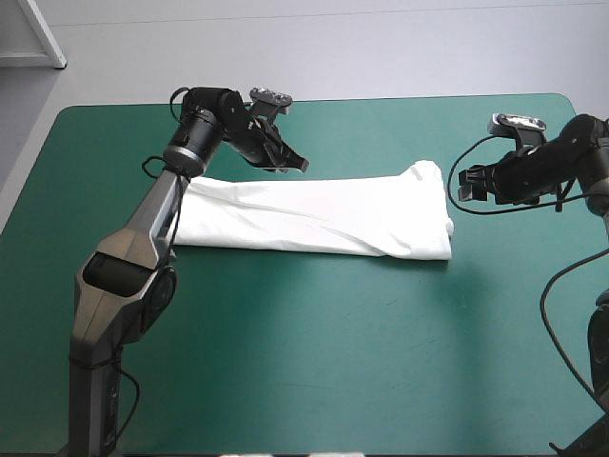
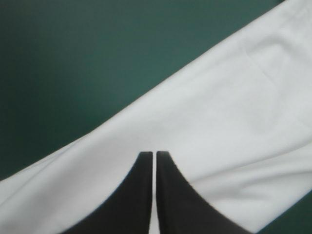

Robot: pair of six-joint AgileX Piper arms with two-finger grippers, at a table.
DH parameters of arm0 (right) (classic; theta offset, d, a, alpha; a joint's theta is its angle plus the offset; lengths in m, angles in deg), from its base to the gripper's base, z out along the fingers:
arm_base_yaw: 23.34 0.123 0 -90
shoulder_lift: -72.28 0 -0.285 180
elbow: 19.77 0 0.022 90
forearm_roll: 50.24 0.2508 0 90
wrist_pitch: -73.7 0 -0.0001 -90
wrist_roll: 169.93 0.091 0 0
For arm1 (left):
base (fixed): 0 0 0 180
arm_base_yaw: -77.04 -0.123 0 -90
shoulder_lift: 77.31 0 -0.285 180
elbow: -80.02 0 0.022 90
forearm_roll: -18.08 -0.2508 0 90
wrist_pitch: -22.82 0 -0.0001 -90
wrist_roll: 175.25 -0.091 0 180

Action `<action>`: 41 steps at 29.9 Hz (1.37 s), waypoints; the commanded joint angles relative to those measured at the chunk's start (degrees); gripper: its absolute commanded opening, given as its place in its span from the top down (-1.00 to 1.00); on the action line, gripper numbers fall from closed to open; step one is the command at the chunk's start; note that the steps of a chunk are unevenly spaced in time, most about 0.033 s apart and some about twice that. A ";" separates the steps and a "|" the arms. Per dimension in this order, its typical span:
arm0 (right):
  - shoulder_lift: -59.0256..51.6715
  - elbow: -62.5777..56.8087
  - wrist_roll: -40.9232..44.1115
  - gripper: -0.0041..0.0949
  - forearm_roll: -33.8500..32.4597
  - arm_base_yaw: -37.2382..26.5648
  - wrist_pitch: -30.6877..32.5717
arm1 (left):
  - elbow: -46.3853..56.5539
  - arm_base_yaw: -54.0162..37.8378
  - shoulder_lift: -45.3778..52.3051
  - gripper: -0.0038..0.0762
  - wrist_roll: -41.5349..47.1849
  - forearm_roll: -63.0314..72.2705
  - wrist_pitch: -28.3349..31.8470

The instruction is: Fold the cloth

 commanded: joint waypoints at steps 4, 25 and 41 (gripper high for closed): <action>-2.64 -1.47 -1.50 -0.39 3.47 -0.71 -4.73 | -1.51 1.59 -1.47 0.86 0.61 3.43 -1.79; 11.55 -1.47 -5.49 -0.39 17.46 -0.52 -7.11 | -1.51 3.84 -8.37 0.86 2.88 -1.68 -0.96; 15.48 -1.36 -4.60 0.15 18.12 8.38 -11.51 | -1.51 3.84 -8.37 0.86 2.93 -1.68 -0.51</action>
